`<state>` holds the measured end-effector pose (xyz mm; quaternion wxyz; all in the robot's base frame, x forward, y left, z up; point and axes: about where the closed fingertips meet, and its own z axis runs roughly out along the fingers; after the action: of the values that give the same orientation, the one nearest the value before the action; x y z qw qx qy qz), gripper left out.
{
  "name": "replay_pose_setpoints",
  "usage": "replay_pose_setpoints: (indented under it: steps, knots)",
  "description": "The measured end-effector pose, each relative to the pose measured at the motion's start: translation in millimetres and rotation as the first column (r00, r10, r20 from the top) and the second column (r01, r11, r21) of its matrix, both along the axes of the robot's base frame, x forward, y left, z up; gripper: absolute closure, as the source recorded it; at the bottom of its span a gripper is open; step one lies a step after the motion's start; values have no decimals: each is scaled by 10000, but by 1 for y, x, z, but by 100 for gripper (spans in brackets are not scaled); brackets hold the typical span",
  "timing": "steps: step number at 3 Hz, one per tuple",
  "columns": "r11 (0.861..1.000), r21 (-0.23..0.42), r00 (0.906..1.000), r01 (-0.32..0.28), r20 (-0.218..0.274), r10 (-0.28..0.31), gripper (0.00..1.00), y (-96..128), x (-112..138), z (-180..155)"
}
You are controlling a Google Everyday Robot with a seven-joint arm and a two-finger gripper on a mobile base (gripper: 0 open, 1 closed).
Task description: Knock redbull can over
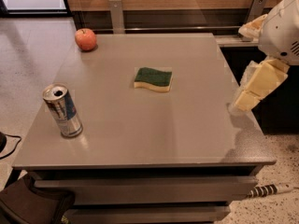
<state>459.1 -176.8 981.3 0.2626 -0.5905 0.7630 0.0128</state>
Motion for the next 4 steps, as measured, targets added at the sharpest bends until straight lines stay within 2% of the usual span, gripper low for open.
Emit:
replay_pose_setpoints:
  steps: [1, 2, 3, 4]
  knots:
    - [9721, 2331, 9989, -265, 440, 167, 0, 34, 7, -39]
    - [9074, 4131, 9915, -770, 1278, 259, 0, 69, 23, -52]
    - [8182, 5605, 9840, -1282, 1746, 346, 0, 100, 33, -54]
    - [7721, 6163, 9810, -1554, 1883, 471, 0, 118, 32, -42]
